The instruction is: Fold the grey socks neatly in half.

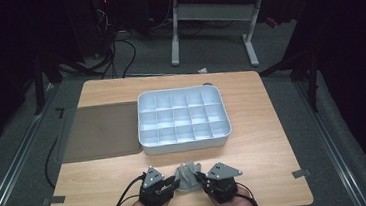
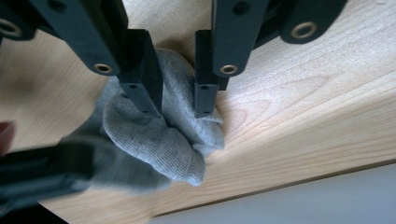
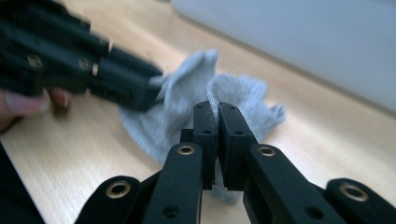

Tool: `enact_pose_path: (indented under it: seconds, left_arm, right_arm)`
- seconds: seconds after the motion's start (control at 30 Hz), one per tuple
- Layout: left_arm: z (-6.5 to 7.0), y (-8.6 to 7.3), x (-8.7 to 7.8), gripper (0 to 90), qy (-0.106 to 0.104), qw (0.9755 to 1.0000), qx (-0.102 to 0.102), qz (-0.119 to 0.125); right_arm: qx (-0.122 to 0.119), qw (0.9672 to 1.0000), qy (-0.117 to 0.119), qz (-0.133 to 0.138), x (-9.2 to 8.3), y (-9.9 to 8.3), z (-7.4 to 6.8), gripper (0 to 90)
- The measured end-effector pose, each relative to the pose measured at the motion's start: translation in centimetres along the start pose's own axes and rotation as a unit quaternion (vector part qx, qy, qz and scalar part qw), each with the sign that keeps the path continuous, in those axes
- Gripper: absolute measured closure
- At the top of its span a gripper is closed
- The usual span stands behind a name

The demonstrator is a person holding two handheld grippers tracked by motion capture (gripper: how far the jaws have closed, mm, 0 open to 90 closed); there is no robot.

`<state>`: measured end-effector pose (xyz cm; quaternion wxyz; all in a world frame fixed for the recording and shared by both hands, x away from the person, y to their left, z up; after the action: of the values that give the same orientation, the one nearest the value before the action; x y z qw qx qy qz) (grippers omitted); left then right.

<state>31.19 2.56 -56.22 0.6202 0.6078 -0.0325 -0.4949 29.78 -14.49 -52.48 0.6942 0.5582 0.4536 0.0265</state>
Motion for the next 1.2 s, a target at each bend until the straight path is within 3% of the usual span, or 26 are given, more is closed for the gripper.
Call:
enact_pose_path:
  seconds: [0.23, 0.4, 0.5, 0.6, 0.67, 0.73, 0.8, 0.97, 1.2]
  left_arm:
    - [0.2, 0.0, 0.1, 82.9, 0.003, 0.9999, 0.014, -0.005]
    - [0.3, 0.0, 0.1, 84.3, 0.002, 0.9998, 0.019, -0.005]
    - [0.4, 0.0, 0.0, 85.1, 0.003, 0.9997, 0.024, -0.004]
    - [0.4, 0.0, 0.0, 85.5, 0.003, 0.9997, 0.026, -0.003]
    - [0.5, -0.1, 0.0, 85.7, 0.002, 0.9996, 0.027, -0.004]
    - [0.5, -0.1, 0.0, 85.9, 0.001, 0.9996, 0.028, -0.004]
    - [0.5, -0.1, 0.0, 85.9, 0.001, 0.9996, 0.029, -0.005]
    - [0.5, -0.1, 0.1, 85.6, 0.000, 0.9995, 0.029, -0.008]
    - [0.4, -0.1, 0.1, 81.6, 0.000, 0.9997, 0.022, -0.012]
  right_arm:
    - [0.009, 0.9988, -0.026, 0.039, -1.0, 1.8, 0.9, 87.2]
    - [0.012, 0.9988, -0.033, 0.034, -0.3, 1.6, 1.3, 87.1]
    - [0.023, 0.9995, -0.019, 0.004, 1.8, 0.3, 1.4, 87.2]
    - [0.022, 0.9997, -0.013, -0.001, 2.3, 0.0, 1.1, 87.3]
    - [0.024, 0.9996, -0.008, 0.012, 2.0, 0.4, 0.8, 87.3]
    - [0.012, 0.9990, -0.002, 0.042, 0.9, 1.5, 0.0, 87.4]
    - [0.003, 0.9986, 0.005, 0.052, 0.6, 1.9, -0.5, 87.4]
    - [0.000, 0.9994, 0.026, 0.023, 2.1, 0.8, -1.5, 87.3]
    - [0.005, 0.9991, 0.041, 0.007, 2.8, -0.6, -2.2, 87.3]
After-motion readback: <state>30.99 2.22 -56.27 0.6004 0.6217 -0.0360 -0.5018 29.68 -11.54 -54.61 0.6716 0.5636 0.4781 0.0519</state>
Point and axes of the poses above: each handheld gripper's, and its own axes: x roughly forward along the jaws, y roughly out of its top, z roughly to its right, the point moved 5 cm from there along x, roughly forward along the jaws, and after that the axes turned 3 degrees about y, right-handed, at the moved point
